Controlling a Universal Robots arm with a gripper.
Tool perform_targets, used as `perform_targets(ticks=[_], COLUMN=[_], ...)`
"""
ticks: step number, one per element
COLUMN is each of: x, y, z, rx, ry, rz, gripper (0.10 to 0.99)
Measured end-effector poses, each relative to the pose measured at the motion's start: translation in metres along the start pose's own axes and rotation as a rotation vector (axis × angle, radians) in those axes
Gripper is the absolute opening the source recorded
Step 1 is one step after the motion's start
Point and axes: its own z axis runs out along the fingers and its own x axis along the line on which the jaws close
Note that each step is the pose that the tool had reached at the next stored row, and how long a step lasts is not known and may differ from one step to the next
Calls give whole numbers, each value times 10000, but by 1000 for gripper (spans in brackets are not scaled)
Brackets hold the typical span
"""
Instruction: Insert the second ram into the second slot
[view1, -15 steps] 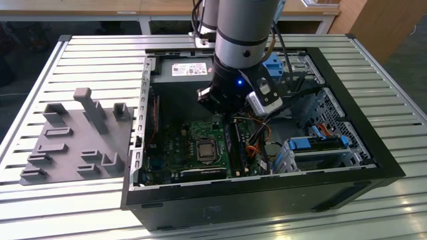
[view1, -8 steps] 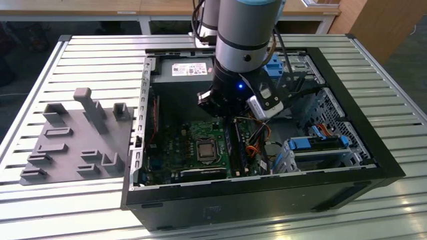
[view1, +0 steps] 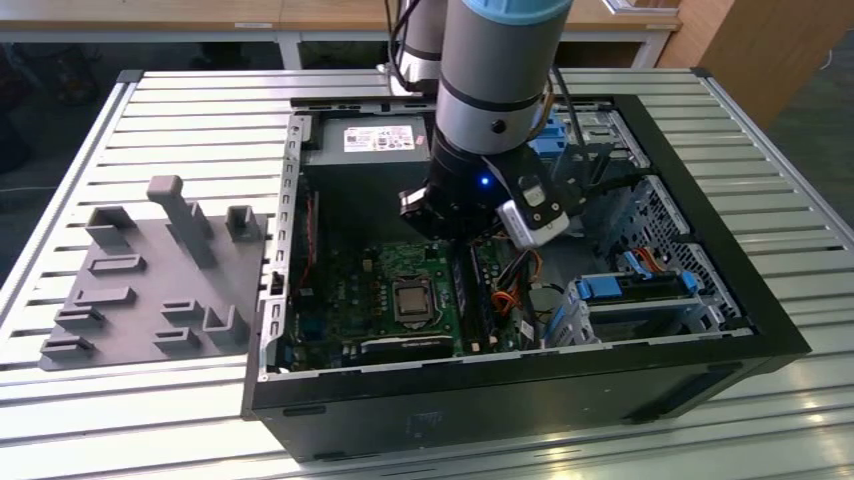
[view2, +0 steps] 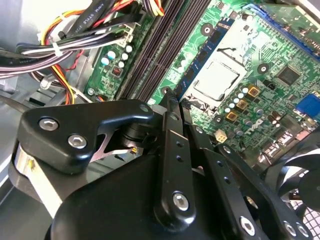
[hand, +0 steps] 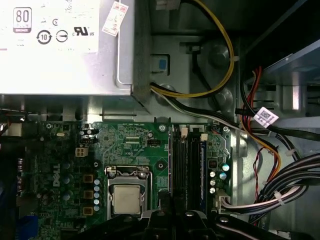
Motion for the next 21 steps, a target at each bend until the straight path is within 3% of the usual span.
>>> perform_targets(ticks=[6, 21], x=[-4, -6], y=[-23, -34], z=[42, 82], rx=[-4, -4], ry=[-11, -11], rz=[275, 270], gripper=[137, 137])
